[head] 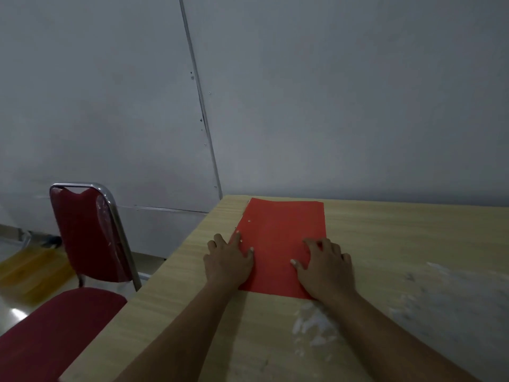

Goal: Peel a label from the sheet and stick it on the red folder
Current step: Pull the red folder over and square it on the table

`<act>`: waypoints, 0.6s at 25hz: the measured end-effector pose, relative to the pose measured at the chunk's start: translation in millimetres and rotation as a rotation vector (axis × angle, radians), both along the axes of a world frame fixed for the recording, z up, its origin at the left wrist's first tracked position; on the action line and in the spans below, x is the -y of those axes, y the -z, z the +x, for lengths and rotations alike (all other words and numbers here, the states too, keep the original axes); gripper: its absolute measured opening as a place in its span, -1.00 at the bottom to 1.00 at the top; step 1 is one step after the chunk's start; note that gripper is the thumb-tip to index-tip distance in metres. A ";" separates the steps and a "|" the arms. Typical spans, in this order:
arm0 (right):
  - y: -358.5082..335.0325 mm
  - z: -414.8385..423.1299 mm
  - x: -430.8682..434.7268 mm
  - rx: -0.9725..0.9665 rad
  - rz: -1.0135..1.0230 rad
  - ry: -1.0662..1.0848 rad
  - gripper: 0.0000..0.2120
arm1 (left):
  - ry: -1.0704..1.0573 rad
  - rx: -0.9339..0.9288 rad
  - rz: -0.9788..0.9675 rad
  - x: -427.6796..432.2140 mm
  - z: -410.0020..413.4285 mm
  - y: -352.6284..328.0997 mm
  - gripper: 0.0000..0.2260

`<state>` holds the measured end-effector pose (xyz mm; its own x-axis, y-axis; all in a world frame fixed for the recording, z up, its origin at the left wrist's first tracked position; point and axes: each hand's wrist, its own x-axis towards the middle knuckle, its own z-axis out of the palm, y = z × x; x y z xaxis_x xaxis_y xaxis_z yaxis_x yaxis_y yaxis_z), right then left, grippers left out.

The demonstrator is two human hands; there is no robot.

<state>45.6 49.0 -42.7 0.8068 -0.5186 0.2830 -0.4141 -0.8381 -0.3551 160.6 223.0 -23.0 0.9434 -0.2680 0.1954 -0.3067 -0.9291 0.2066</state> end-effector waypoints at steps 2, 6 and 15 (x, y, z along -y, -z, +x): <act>0.6 -19.8 11.5 -0.032 0.016 0.000 -0.49 | 0.008 0.008 0.011 12.1 -21.3 4.0 -0.42; -5.0 -83.1 37.7 -0.055 0.041 0.043 -0.52 | 0.041 0.026 0.036 48.2 -88.7 2.1 -0.40; -6.9 -190.9 73.1 -0.078 0.061 0.114 -0.55 | 0.147 0.059 0.044 92.6 -178.9 2.6 -0.41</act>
